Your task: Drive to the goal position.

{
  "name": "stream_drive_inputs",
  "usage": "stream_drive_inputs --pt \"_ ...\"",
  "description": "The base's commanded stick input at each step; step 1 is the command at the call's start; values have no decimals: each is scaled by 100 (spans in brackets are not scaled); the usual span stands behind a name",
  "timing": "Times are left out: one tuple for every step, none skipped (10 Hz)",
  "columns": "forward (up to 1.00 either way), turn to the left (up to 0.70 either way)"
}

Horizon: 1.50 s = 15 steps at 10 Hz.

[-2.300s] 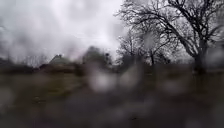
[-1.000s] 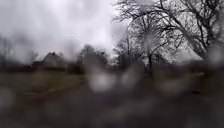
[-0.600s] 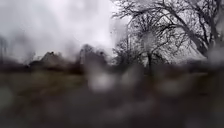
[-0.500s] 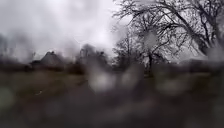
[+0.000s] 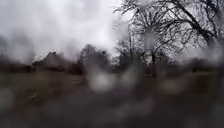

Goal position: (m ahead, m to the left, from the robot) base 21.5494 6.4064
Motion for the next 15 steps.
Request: stream_drive_inputs --pt "100 0" --pt "100 0" --pt "100 0" --pt "100 0" --pt "100 0" --pt "100 0" --pt "100 3" --pt "100 9" --pt "100 16" --pt "100 23" --pt "100 29" --pt "100 36" --pt "100 40" --pt "100 40" --pt "100 40"
